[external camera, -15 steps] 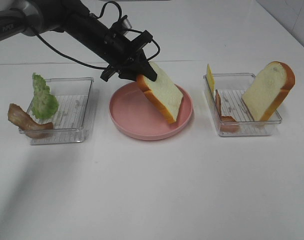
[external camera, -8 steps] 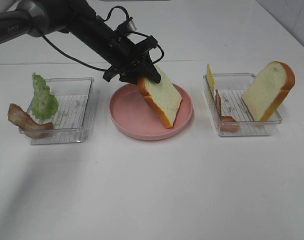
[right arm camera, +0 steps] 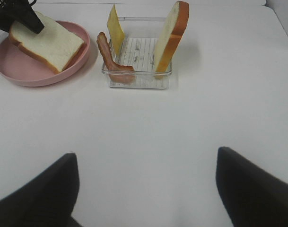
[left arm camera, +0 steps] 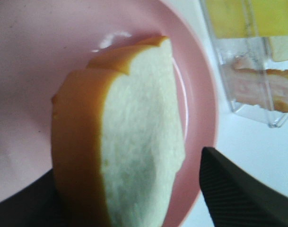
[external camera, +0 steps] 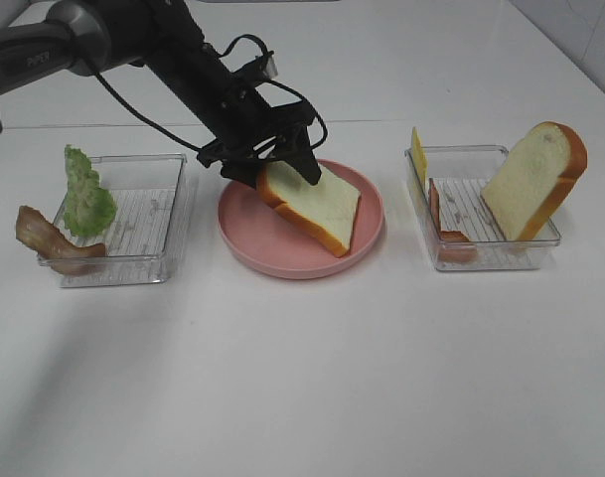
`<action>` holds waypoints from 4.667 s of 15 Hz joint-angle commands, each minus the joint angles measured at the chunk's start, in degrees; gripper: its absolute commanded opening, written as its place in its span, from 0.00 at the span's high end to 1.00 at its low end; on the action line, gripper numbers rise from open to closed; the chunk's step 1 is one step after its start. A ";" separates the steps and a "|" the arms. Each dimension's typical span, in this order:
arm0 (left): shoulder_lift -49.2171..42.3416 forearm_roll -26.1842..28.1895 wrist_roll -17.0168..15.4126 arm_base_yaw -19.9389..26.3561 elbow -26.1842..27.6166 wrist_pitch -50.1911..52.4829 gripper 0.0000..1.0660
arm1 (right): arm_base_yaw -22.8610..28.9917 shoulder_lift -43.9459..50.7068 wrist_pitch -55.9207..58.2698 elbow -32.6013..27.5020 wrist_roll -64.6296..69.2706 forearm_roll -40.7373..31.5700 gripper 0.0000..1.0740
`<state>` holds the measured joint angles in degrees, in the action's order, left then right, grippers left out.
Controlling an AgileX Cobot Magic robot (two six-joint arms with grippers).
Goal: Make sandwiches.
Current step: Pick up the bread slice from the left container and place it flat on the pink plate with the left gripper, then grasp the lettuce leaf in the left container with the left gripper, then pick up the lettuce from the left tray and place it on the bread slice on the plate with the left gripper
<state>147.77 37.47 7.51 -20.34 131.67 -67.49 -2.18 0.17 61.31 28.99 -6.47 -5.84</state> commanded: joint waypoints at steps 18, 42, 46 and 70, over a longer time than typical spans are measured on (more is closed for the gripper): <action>-10.77 -29.74 -15.76 0.86 9.17 -6.25 0.25 | -0.29 0.80 -0.52 -0.17 -0.29 0.00 0.29; -20.45 -36.84 -14.27 15.24 -20.97 -5.79 0.31 | -0.29 0.80 -0.52 -0.17 -0.29 0.06 0.29; -17.70 -36.73 -14.50 15.18 -20.97 -2.69 0.31 | -0.29 0.80 -0.52 -0.17 -0.29 0.06 0.29; -15.13 -35.75 -13.98 15.18 -20.74 2.41 1.00 | -0.29 0.80 -0.52 -0.17 -0.29 0.06 0.29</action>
<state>132.58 0.97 -6.65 -4.98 111.04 -65.55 -2.18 0.17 61.31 28.99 -6.47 -5.84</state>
